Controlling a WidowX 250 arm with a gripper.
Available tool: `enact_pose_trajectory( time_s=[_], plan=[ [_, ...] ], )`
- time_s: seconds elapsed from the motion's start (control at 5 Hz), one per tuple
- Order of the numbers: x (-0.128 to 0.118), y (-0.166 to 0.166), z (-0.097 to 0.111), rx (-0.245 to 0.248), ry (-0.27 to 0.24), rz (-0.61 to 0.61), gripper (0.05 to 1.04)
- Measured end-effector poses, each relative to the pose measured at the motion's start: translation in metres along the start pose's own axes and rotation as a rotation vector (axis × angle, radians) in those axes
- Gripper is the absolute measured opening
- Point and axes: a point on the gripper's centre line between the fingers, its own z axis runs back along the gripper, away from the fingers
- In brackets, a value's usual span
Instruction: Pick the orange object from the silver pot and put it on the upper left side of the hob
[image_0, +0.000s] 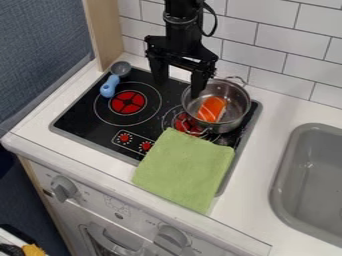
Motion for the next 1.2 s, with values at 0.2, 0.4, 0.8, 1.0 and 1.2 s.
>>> enact_pose_trajectory(
  time_s=[0.2,0.4,0.8,1.0,1.2],
  plan=[
    [-0.003,-0.002,-0.012,-0.007,0.032,0.005,1.001],
    [0.001,-0.028,-0.013,-0.028,0.023,-0.043,1.001],
    [0.007,-0.061,-0.023,-0.054,0.027,-0.089,1.001],
    [0.013,-0.061,-0.032,-0.035,0.048,-0.074,1.001],
    [0.016,-0.059,-0.045,-0.011,0.087,-0.078,1.001]
  ],
)
